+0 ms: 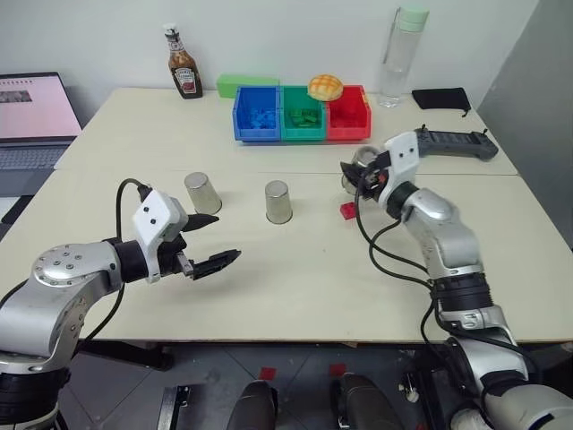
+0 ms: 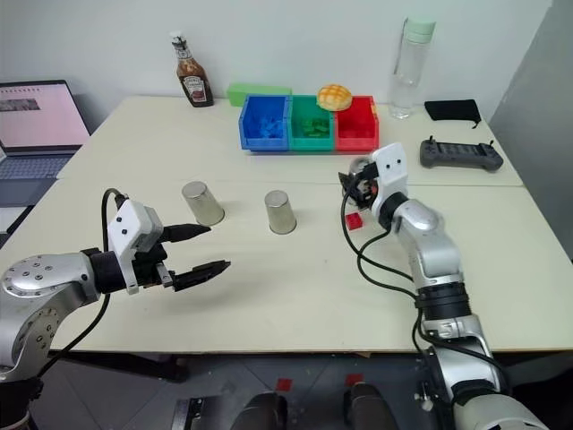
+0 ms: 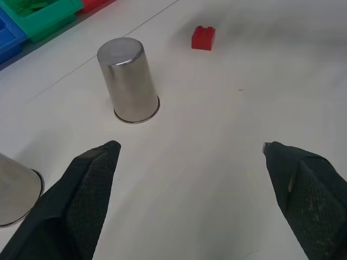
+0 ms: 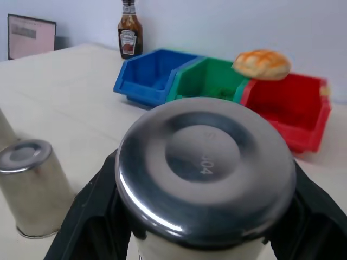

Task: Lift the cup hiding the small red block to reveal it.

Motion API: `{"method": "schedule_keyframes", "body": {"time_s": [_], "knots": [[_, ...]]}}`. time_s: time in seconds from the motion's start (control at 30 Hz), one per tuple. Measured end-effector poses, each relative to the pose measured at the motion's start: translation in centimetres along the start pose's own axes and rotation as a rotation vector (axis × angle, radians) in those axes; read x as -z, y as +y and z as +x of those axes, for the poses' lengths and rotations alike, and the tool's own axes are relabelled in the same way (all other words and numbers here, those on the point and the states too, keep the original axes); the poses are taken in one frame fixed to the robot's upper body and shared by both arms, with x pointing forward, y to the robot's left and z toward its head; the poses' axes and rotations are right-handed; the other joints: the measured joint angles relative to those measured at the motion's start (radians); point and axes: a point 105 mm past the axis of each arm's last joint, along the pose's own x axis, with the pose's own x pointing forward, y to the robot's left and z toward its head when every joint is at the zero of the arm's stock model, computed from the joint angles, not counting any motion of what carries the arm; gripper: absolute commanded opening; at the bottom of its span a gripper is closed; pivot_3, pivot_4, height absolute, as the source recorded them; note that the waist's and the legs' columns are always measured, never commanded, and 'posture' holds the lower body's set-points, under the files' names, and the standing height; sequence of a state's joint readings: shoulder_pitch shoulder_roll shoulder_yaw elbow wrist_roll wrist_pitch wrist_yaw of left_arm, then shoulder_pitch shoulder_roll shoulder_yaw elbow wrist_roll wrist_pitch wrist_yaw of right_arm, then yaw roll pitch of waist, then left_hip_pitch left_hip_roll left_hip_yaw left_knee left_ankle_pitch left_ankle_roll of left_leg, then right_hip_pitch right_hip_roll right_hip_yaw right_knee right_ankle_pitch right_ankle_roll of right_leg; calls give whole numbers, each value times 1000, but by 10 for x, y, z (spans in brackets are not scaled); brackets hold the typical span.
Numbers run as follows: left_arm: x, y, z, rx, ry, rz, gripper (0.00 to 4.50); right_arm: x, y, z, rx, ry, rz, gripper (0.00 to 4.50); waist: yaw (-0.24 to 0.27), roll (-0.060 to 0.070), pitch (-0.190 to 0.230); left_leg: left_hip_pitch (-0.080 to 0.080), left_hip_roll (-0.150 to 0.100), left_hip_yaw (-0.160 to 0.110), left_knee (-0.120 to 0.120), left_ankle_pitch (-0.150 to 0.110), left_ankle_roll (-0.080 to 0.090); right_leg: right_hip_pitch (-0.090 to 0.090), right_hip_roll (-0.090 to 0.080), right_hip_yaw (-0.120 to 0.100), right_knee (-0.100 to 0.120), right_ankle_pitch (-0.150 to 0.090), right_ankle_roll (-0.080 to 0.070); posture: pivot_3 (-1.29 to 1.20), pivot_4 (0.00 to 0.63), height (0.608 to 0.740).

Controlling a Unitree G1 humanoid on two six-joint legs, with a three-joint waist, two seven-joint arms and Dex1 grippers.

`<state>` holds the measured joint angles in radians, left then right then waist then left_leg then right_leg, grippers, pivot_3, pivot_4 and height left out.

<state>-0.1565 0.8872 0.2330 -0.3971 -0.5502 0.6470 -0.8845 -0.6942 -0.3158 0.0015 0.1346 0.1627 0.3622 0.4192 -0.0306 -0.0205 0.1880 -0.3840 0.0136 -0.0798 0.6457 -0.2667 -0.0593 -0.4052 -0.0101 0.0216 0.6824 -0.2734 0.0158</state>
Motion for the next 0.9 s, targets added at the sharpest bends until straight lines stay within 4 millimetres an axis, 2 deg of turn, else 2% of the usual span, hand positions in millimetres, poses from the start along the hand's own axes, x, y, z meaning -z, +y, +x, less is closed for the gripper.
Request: {"method": "schedule_keyframes", "body": {"time_s": [0.13, 0.27, 0.33, 0.5, 0.67, 0.73, 0.77, 0.9], "knots": [[-1, -3, 0, 12, -2, 3, 4500, 25, -17, -22, 73, 105, -22, 2721, -2, 0, 0, 0, 0, 0, 0, 0, 0, 0, 0, 0, 0, 0, 0, 0, 150, 740], [-6, -7, 1, 30, -16, 13, 4500, 45, -24, -32, 132, 178, 16, 2721, -11, 0, 0, 1, 1, 1, 0, 0, 0, 0, 1, 1, 1, 0, 0, 0, 150, 740], [-7, -8, 3, 35, -17, 15, 4500, 49, -25, -32, 153, 185, 31, 2721, -14, 0, 0, 2, 1, 1, 0, 0, 0, 0, 1, 1, 1, 0, 0, 0, 150, 740], [-7, -10, 6, 50, -14, 17, 4500, 75, -22, -26, 184, 239, 108, 2721, -14, 0, 0, 1, 1, 1, 0, 0, 0, 0, 2, 2, 1, 0, 0, 0, 150, 740], [-8, -9, 7, 51, -18, 21, 4500, 78, -29, -14, 217, 239, 109, 2721, -15, 0, 0, 1, 1, 2, 0, 0, 0, 0, 2, 2, 1, 0, 0, 0, 150, 740], [-8, -9, 7, 50, -18, 20, 4500, 78, -33, -12, 228, 234, 111, 3421, -15, 0, 0, 1, 1, 2, 0, 0, 0, 0, 2, 2, 1, 0, 0, 0, 150, 740], [-8, -9, 7, 50, -17, 20, 4500, 80, -33, -11, 230, 239, 116, 3502, -15, 0, 0, 1, 1, 2, 0, 0, 0, 0, 1, 2, 1, 0, 0, 0, 150, 740], [-8, -9, 7, 48, -16, 19, 4500, 80, -36, -10, 243, 227, 167, 4405, -15, 0, 0, 1, 1, 2, 0, 0, 0, 0, 1, 2, 0, 0, 0, 0, 150, 740]]}}
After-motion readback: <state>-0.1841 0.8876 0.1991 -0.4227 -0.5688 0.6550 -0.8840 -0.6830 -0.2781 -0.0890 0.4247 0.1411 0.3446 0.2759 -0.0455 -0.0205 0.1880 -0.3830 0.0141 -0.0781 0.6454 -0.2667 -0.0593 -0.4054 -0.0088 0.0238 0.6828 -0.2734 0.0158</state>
